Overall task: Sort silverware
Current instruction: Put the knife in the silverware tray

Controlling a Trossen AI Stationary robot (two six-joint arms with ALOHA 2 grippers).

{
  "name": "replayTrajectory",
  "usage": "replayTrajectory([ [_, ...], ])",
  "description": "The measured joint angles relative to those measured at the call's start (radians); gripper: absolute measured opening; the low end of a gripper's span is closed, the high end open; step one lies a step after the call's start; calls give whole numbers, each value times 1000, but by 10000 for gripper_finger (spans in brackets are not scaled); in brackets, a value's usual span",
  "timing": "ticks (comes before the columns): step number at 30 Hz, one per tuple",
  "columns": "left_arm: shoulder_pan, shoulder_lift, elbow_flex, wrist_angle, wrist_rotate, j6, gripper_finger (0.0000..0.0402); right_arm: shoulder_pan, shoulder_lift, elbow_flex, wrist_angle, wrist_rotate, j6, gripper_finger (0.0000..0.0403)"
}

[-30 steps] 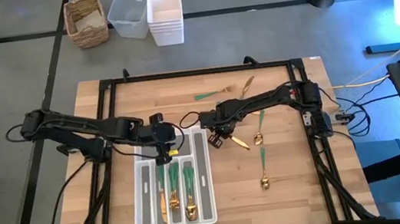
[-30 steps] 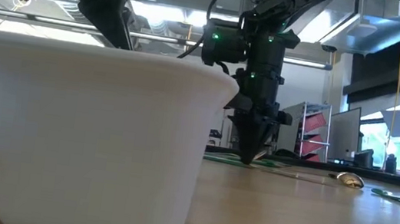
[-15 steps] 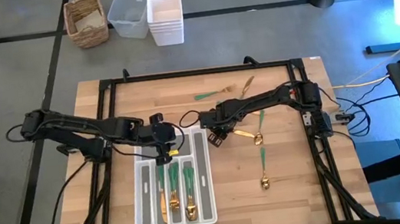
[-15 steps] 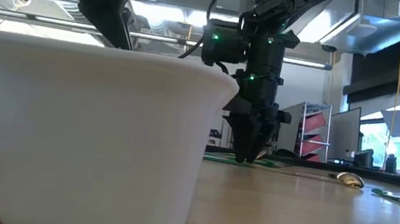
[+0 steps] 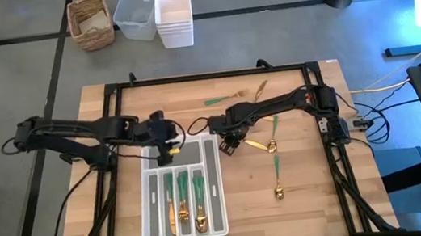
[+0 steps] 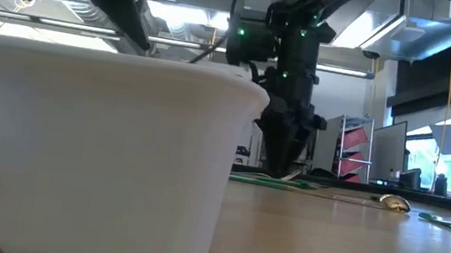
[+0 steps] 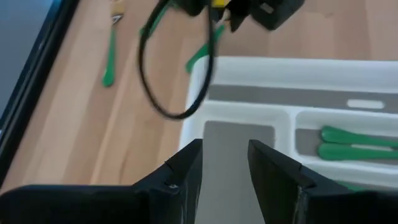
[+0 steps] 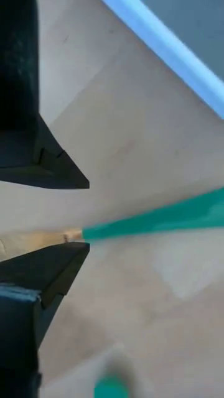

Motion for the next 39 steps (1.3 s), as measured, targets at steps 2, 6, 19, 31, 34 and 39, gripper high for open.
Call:
replayTrajectory([
  [2, 18, -16, 0, -27, 0, 0, 123, 0, 0, 23, -16, 42, -24, 152],
  [6, 38, -27, 0, -81, 1, 2, 123, -7, -2, 30, -9, 93, -86, 152],
  [19, 45, -26, 0, -133, 53, 34, 123, -61, 20, -37, 27, -7, -185, 152],
  [31, 45, -26, 0, -134, 53, 34, 123, -59, 17, -45, 32, -67, -181, 152],
  [34, 45, -26, 0, -133, 53, 34, 123, -59, 17, -22, 13, -64, -180, 152],
  [39, 45, -26, 0, -133, 53, 33, 123, -59, 14, 3, 0, -74, -180, 152],
])
